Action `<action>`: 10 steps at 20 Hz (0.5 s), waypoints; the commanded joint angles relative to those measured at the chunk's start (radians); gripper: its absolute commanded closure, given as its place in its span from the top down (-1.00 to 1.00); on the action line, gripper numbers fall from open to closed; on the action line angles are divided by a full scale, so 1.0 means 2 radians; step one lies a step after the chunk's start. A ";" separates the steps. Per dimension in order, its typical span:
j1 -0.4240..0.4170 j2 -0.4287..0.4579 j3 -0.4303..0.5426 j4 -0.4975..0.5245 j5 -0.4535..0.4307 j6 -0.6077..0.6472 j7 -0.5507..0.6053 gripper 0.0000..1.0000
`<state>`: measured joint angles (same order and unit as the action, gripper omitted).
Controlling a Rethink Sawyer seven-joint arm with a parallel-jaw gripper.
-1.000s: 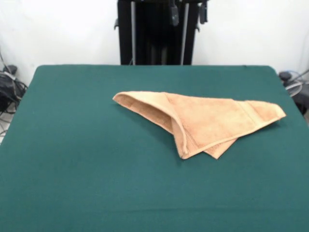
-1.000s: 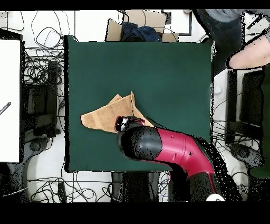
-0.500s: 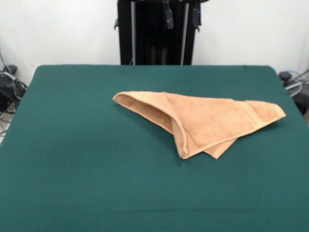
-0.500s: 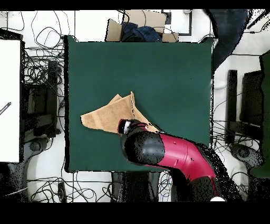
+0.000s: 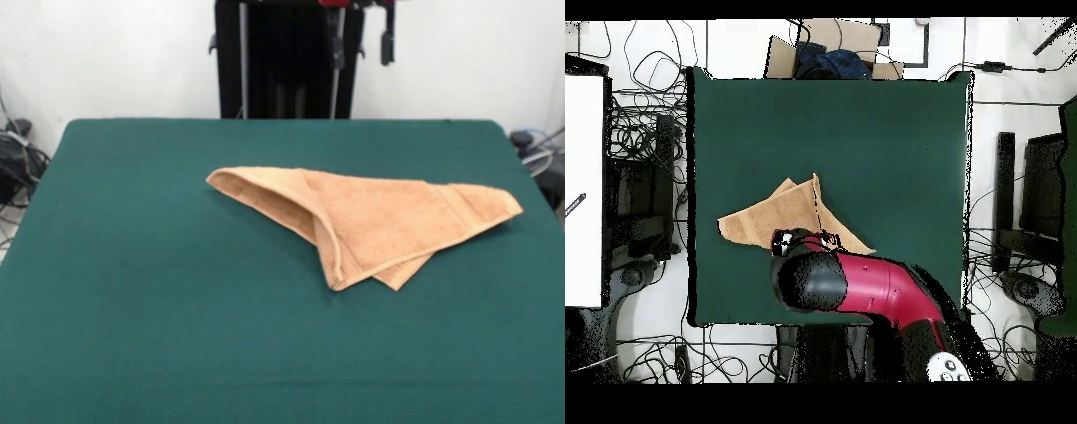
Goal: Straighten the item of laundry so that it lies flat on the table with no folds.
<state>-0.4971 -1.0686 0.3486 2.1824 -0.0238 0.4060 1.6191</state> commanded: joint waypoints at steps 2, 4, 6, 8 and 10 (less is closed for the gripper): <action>-0.008 0.143 -0.012 -0.014 -0.043 -0.094 0.047 1.00; -0.014 0.156 -0.008 -0.021 -0.046 -0.100 0.043 1.00; -0.019 0.162 -0.004 -0.024 -0.049 -0.102 0.041 1.00; -0.021 0.162 0.000 -0.024 -0.047 -0.100 0.044 1.00; -0.023 0.168 0.004 -0.030 -0.044 -0.090 0.040 1.00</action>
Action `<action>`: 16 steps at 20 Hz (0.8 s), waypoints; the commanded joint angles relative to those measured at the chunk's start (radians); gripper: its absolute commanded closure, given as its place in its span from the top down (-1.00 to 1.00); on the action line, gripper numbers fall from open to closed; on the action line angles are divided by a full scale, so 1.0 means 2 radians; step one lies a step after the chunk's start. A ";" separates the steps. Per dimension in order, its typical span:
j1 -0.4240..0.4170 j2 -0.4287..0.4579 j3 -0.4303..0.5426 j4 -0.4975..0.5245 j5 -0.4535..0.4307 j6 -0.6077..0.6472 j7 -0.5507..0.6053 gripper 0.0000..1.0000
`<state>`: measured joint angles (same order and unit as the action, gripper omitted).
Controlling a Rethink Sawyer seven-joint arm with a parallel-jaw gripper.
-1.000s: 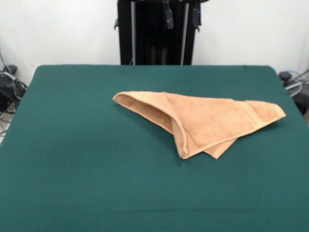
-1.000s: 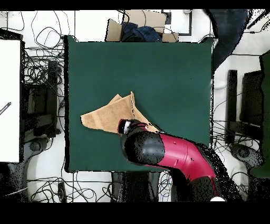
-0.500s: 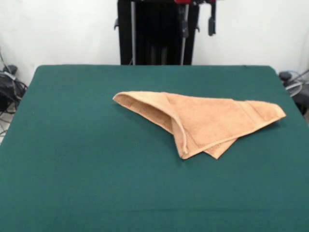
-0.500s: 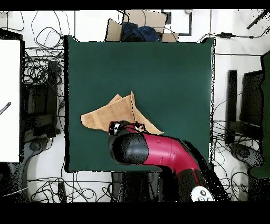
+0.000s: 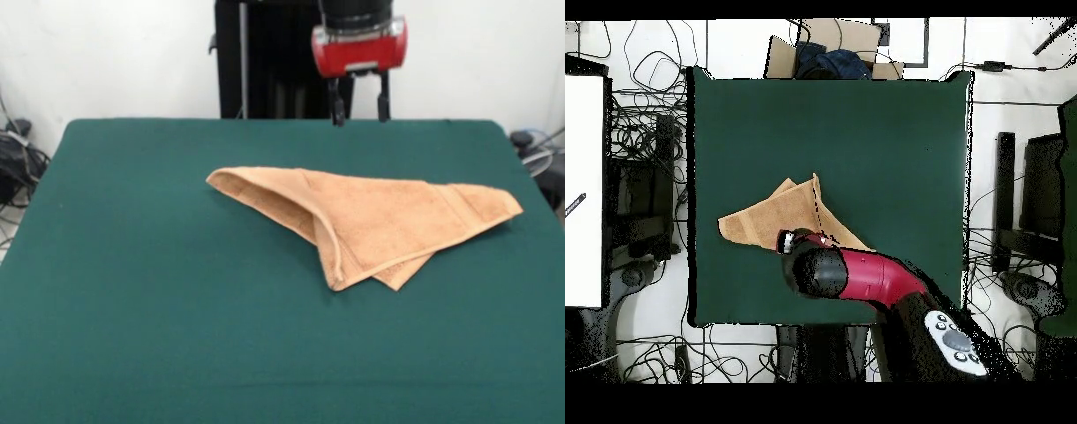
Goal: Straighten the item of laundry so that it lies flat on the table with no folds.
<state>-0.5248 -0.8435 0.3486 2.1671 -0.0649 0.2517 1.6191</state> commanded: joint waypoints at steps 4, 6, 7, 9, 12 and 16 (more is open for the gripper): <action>-0.017 0.075 0.013 -0.042 -0.026 -0.008 0.027 1.00; -0.020 0.078 0.015 -0.051 -0.026 0.005 0.020 1.00; -0.023 0.079 0.017 -0.052 -0.027 0.004 0.019 1.00; -0.027 0.086 0.021 -0.057 -0.028 0.002 0.018 1.00; -0.033 0.088 0.028 -0.054 -0.032 -0.004 0.021 1.00; -0.029 0.066 0.026 -0.056 -0.035 0.019 0.018 1.00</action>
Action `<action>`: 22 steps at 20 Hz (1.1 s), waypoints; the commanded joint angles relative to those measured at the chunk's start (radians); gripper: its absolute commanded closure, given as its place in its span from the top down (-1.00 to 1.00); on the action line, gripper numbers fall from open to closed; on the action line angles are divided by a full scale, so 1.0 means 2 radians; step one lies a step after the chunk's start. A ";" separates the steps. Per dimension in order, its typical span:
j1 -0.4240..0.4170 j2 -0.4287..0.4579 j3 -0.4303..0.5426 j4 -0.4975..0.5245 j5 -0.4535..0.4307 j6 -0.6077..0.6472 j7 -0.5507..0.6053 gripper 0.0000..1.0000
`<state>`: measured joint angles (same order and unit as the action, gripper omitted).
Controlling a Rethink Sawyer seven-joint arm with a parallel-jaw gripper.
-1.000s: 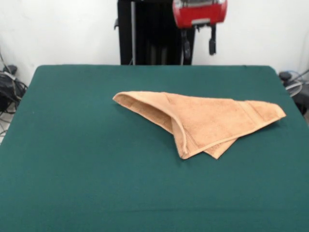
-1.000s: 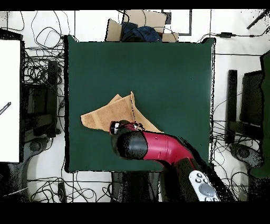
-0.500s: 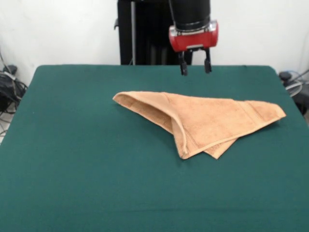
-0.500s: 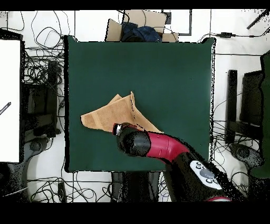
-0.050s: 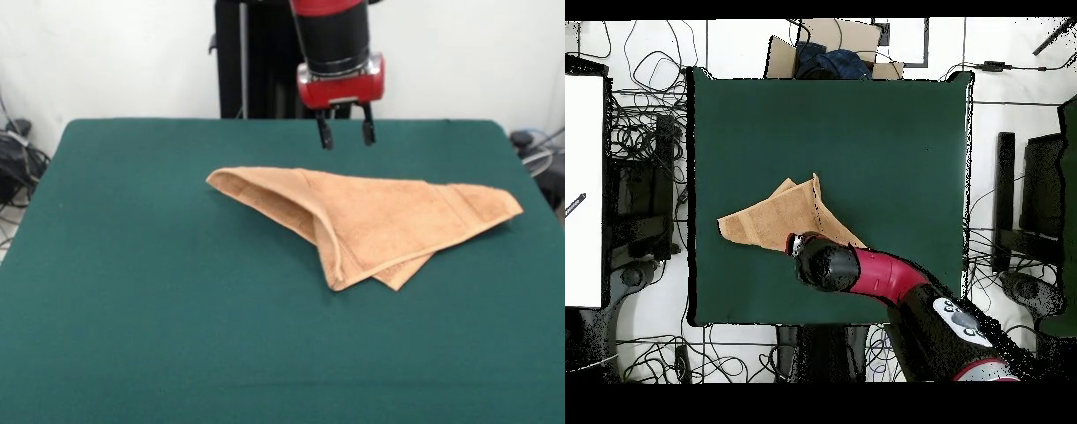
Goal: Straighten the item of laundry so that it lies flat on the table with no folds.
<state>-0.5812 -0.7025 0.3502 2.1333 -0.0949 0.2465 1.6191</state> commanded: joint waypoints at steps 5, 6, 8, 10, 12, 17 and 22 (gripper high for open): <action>0.004 -0.032 0.021 -0.054 -0.019 0.061 0.006 1.00; 0.004 -0.033 0.022 -0.056 -0.019 0.064 0.005 1.00; 0.001 -0.031 0.026 -0.063 -0.018 0.071 0.000 1.00; -0.004 -0.026 0.032 -0.067 -0.017 0.073 -0.002 1.00; -0.006 -0.026 0.034 -0.068 -0.018 0.069 0.000 1.00; 0.006 -0.042 0.021 -0.089 -0.027 0.088 -0.003 1.00; 0.004 -0.015 0.029 -0.123 -0.035 0.084 -0.015 1.00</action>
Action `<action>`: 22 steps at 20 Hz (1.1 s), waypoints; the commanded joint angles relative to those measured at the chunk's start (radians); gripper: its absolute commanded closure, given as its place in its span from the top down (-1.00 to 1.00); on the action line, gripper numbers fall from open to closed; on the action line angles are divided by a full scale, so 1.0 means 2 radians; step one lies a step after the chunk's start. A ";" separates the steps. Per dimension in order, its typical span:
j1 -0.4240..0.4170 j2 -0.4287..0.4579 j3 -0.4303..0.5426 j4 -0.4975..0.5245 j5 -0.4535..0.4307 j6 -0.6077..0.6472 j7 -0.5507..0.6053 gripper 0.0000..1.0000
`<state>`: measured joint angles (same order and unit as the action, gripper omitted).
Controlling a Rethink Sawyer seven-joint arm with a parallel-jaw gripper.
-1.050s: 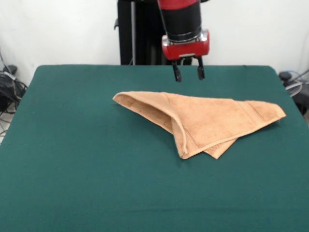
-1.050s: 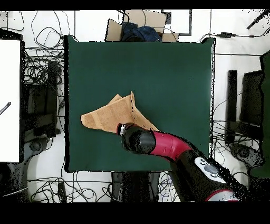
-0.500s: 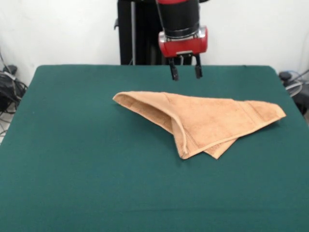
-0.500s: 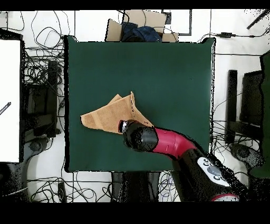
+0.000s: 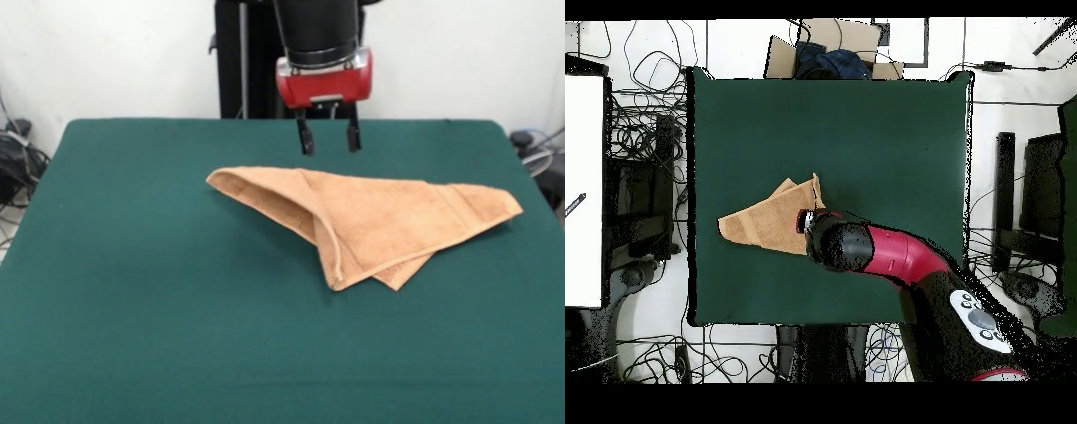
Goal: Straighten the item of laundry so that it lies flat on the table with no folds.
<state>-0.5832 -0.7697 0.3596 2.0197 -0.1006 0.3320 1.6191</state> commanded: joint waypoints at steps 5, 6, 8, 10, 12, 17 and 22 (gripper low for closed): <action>0.001 0.024 0.027 -0.070 -0.038 0.033 -0.013 1.00; 0.004 0.024 0.024 -0.072 -0.041 0.033 -0.013 1.00; 0.010 0.028 0.016 -0.081 -0.047 0.038 -0.015 1.00; 0.017 0.038 0.007 -0.089 -0.055 0.040 -0.015 1.00; 0.026 0.058 -0.005 -0.096 -0.062 0.042 -0.009 1.00; 0.031 0.065 -0.010 -0.093 -0.072 0.028 0.010 1.00; 0.026 0.076 -0.004 -0.099 -0.079 0.024 0.010 1.00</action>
<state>-0.5463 -0.6630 0.3593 1.8598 -0.1948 0.3329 1.6191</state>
